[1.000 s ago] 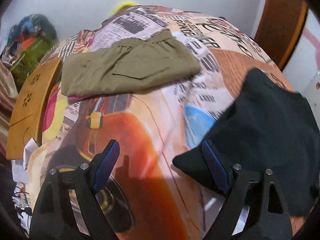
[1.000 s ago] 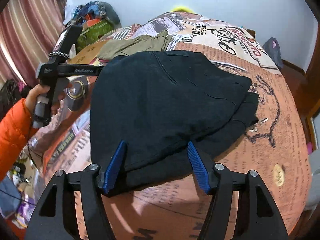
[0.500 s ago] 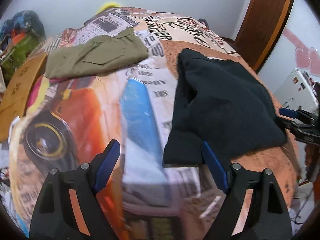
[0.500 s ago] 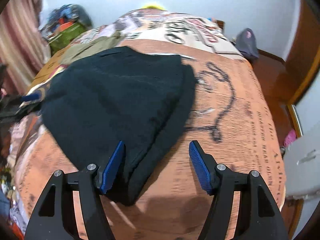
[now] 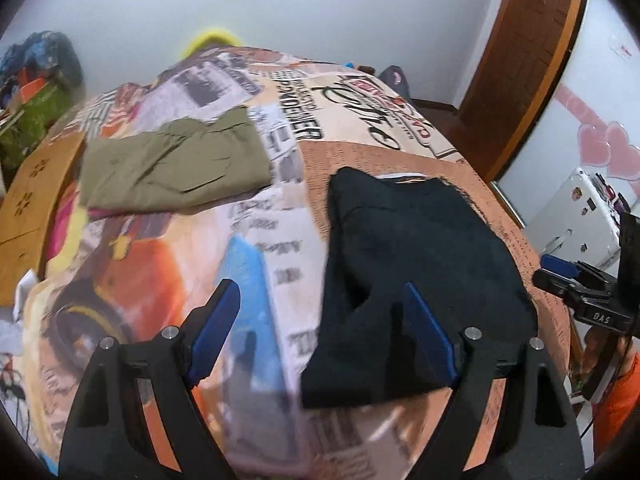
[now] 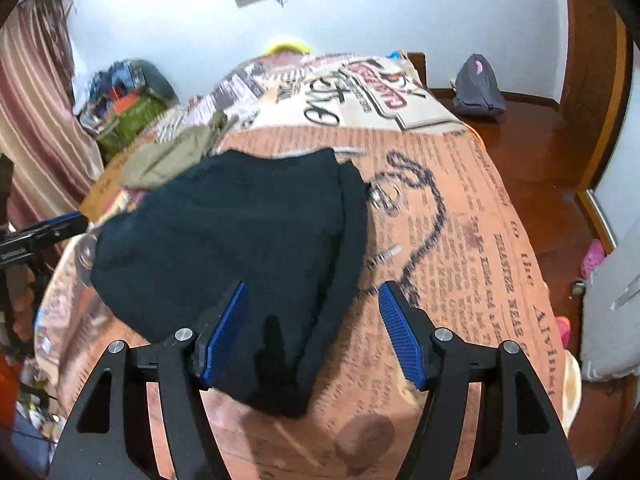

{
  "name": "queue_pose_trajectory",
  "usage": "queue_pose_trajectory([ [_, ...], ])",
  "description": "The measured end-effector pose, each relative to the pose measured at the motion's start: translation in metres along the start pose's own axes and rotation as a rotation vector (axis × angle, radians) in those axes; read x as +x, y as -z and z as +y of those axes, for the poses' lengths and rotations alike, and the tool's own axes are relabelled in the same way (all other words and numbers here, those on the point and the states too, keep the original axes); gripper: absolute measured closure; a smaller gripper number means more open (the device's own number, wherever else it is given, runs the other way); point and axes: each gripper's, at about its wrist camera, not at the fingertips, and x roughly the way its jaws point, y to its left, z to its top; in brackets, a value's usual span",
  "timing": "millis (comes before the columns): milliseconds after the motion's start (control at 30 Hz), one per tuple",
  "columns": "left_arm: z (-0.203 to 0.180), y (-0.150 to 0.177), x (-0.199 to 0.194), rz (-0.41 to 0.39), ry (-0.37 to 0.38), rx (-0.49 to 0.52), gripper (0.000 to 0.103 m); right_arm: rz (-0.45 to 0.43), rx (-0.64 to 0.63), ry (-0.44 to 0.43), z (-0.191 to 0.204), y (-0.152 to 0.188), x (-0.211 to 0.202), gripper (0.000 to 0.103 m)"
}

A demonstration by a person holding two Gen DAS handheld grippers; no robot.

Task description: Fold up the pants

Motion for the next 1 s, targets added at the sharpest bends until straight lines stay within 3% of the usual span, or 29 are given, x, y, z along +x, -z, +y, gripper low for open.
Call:
queue_pose_trajectory([
  [200, -0.001, 0.016, 0.038, 0.078, -0.053, 0.031, 0.019, 0.054, -0.018, 0.021, 0.004, 0.001, 0.038, 0.04],
  [367, 0.019, 0.029, 0.025, 0.096, -0.071, 0.035, 0.019, 0.058, 0.014, 0.033, -0.012, 0.011, 0.034, 0.04],
  [500, 0.021, 0.018, 0.006, 0.064, -0.11, 0.061, 0.019, 0.047, 0.055, 0.036, -0.025, 0.012, 0.015, 0.04],
  [700, 0.0, -0.02, 0.005, -0.006, -0.023, 0.066, 0.019, -0.027, 0.017, 0.047, -0.015, -0.012, 0.0, 0.04],
  [833, -0.021, -0.031, 0.041, 0.048, 0.026, 0.091, 0.019, -0.013, -0.01, 0.018, 0.0, -0.026, 0.026, 0.039],
  [1000, -0.019, -0.027, 0.075, 0.111, 0.007, 0.118, 0.018, 0.039, -0.052, 0.029, 0.006, -0.027, 0.063, 0.04],
])
